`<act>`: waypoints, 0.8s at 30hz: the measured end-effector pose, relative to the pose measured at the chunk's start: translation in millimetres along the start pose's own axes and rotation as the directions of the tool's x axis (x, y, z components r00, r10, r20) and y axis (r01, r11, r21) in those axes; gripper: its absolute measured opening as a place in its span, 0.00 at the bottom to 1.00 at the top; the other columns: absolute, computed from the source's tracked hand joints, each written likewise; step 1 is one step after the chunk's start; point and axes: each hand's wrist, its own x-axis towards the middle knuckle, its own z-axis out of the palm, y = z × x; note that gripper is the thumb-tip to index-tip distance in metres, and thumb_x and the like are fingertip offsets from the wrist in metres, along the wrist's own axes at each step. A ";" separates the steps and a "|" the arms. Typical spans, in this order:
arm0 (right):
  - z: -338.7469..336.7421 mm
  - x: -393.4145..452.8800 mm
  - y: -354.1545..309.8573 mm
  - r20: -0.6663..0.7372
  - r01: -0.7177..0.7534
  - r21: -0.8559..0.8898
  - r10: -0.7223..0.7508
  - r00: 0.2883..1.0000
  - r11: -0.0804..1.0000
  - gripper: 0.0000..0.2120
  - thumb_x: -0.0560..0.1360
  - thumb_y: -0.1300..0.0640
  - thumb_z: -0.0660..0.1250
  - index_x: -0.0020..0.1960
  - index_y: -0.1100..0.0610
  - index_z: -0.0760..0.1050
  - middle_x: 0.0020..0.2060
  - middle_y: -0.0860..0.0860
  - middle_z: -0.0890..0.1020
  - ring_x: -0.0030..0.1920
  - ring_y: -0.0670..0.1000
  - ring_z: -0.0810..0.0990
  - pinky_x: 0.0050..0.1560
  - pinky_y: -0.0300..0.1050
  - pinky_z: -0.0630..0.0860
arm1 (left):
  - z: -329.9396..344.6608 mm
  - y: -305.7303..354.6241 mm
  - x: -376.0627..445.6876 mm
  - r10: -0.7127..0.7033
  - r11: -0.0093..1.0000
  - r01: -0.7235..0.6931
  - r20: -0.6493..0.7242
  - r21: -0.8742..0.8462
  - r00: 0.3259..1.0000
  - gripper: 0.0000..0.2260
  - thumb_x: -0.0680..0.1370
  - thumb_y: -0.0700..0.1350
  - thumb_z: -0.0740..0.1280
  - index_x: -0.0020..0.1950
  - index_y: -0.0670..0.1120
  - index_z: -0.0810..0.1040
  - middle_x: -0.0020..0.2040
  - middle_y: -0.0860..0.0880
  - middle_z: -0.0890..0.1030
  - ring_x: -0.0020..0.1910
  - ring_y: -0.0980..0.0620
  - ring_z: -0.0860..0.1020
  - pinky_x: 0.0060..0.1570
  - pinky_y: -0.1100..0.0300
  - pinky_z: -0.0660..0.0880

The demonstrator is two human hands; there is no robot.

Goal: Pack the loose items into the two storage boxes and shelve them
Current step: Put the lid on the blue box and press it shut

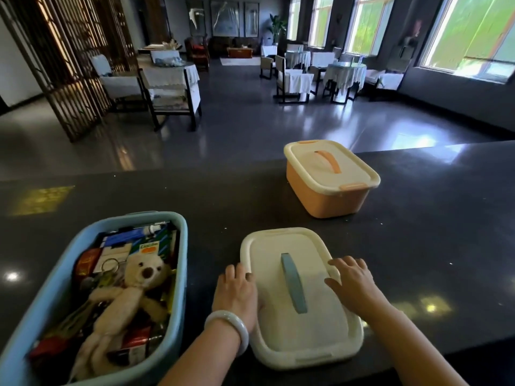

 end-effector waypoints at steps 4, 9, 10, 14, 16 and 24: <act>22.1 0.5 25.0 0.045 -0.048 0.015 0.047 0.998 0.999 0.29 0.77 0.39 0.60 0.74 0.50 0.62 0.70 0.48 0.65 0.69 0.54 0.61 0.70 0.53 0.61 | 19.3 2.1 8.0 -0.147 0.989 0.147 -0.001 -0.034 0.989 0.27 0.77 0.64 0.59 0.66 0.46 0.70 0.63 0.47 0.68 0.61 0.46 0.66 0.61 0.52 0.67; 34.6 -4.8 33.7 0.023 -0.061 0.077 0.060 0.998 0.995 0.29 0.77 0.38 0.58 0.74 0.47 0.62 0.74 0.50 0.58 0.74 0.57 0.52 0.73 0.60 0.51 | 32.1 4.5 8.0 -0.270 0.936 0.276 0.057 -0.220 0.961 0.27 0.76 0.67 0.58 0.65 0.49 0.74 0.70 0.48 0.63 0.66 0.46 0.63 0.64 0.53 0.65; 35.2 -5.8 33.1 0.019 -0.073 0.107 0.072 0.997 0.992 0.28 0.77 0.39 0.59 0.74 0.46 0.62 0.75 0.50 0.57 0.74 0.58 0.51 0.73 0.60 0.51 | 34.2 4.6 6.8 -0.288 0.913 0.295 0.067 -0.281 0.955 0.27 0.76 0.66 0.59 0.67 0.49 0.72 0.71 0.48 0.61 0.67 0.46 0.61 0.65 0.53 0.65; 36.5 -8.7 27.5 0.021 -0.131 0.251 0.130 0.991 0.959 0.27 0.78 0.42 0.62 0.75 0.47 0.62 0.76 0.51 0.56 0.75 0.58 0.49 0.74 0.60 0.51 | 35.4 3.5 2.3 -0.362 0.788 0.378 0.131 -0.486 0.923 0.30 0.76 0.64 0.62 0.74 0.51 0.66 0.72 0.50 0.57 0.69 0.46 0.58 0.66 0.53 0.66; 35.8 -10.3 26.2 0.014 -0.145 0.335 0.149 0.989 0.931 0.28 0.77 0.43 0.63 0.75 0.49 0.63 0.76 0.52 0.57 0.75 0.57 0.49 0.74 0.60 0.53 | 34.0 2.8 0.3 -0.379 0.724 0.398 0.156 -0.564 0.912 0.29 0.76 0.62 0.63 0.74 0.52 0.66 0.71 0.50 0.58 0.69 0.46 0.58 0.66 0.52 0.65; 0.1 -5.3 -4.2 0.000 -0.131 0.745 0.196 0.981 0.654 0.29 0.76 0.47 0.66 0.75 0.48 0.62 0.71 0.51 0.64 0.67 0.55 0.67 0.62 0.54 0.70 | -7.6 3.8 -5.6 -0.367 0.480 0.230 0.044 -0.846 0.929 0.35 0.78 0.54 0.65 0.79 0.54 0.49 0.71 0.49 0.64 0.67 0.49 0.69 0.65 0.52 0.69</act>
